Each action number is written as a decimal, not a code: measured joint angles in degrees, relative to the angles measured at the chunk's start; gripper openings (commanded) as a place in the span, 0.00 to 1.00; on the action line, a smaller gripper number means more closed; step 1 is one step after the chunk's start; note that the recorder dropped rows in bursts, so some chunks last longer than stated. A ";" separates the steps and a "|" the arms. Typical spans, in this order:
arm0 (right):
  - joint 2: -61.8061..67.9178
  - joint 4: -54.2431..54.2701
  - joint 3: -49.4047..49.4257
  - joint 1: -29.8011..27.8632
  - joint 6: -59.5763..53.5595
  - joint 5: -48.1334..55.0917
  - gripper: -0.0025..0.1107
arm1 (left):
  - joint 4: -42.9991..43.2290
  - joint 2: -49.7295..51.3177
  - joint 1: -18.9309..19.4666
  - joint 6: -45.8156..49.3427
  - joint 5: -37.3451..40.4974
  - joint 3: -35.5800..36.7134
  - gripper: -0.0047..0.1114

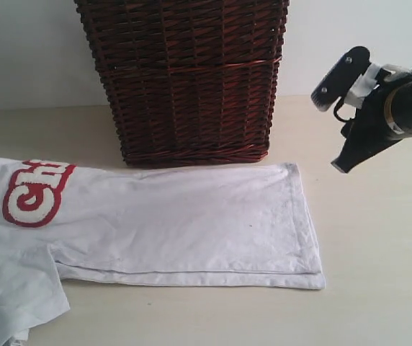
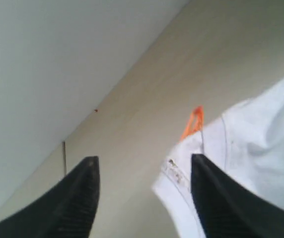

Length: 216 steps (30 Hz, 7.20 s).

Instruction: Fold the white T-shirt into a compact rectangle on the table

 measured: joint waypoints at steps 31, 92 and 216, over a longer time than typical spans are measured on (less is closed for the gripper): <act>14.45 79.44 -3.88 6.76 -55.94 27.83 0.02 | -32.12 -4.00 -2.62 -7.74 59.72 -6.02 0.40; -12.27 86.98 -10.40 6.89 -49.11 33.70 0.36 | -51.19 23.36 -2.49 -4.72 58.93 -19.64 0.70; -12.39 90.04 -10.40 6.89 -52.15 37.25 0.36 | -9.20 3.35 -57.27 -31.47 73.37 -5.38 0.04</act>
